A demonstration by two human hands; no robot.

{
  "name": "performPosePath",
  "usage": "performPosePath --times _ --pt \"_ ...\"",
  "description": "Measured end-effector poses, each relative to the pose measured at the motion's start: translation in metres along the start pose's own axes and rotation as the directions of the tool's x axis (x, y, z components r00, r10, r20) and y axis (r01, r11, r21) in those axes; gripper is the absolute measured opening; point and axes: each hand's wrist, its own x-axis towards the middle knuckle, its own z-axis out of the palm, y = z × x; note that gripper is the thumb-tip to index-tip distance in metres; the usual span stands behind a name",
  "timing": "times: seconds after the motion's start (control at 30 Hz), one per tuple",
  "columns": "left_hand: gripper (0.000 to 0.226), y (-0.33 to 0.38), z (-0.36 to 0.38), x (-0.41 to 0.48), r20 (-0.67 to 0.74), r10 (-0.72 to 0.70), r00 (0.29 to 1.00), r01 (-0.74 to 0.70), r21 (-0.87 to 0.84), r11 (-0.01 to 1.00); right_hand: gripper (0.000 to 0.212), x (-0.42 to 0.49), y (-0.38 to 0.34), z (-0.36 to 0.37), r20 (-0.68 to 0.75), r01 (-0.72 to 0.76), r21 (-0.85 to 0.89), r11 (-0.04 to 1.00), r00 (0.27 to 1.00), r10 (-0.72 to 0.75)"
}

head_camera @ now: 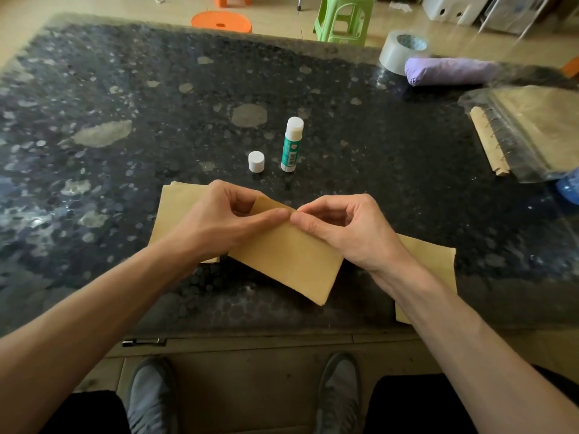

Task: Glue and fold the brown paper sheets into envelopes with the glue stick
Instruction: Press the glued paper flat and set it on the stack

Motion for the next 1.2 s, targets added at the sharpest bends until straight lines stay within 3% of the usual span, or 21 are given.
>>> performPosePath --times 0.1,0.3,0.47,0.63,0.8,1.0,1.2 --pt "0.013 0.000 -0.003 0.001 -0.108 -0.013 0.994 0.009 -0.035 0.999 0.018 0.001 0.001 -0.001 -0.034 -0.061 0.020 0.998 0.998 0.062" --pt "0.021 -0.001 -0.006 0.002 -0.040 -0.113 0.993 0.105 -0.168 0.980 0.016 0.001 0.001 -0.004 -0.106 -0.090 0.042 0.995 0.990 0.094" --pt "0.017 -0.001 -0.011 0.003 -0.115 -0.129 0.985 0.103 -0.210 0.972 0.017 0.002 0.001 -0.010 -0.131 -0.127 0.143 0.982 0.981 0.146" --pt "0.019 -0.001 -0.011 0.005 0.015 -0.193 0.981 0.191 -0.232 0.954 0.014 0.002 0.000 -0.010 -0.204 -0.133 0.180 0.975 0.964 0.169" --pt "0.024 -0.005 -0.014 0.006 -0.034 -0.186 0.982 0.170 -0.271 0.947 0.025 0.001 -0.003 -0.008 -0.117 -0.188 0.345 0.920 0.964 0.241" --pt "0.025 -0.004 -0.015 0.005 0.052 -0.205 0.977 0.211 -0.291 0.933 0.018 0.001 -0.001 -0.010 -0.195 -0.159 0.294 0.943 0.955 0.221" --pt "0.025 -0.008 -0.016 0.007 0.004 -0.191 0.982 0.183 -0.302 0.936 0.029 0.001 0.001 -0.008 -0.085 -0.201 0.292 0.935 0.968 0.235"
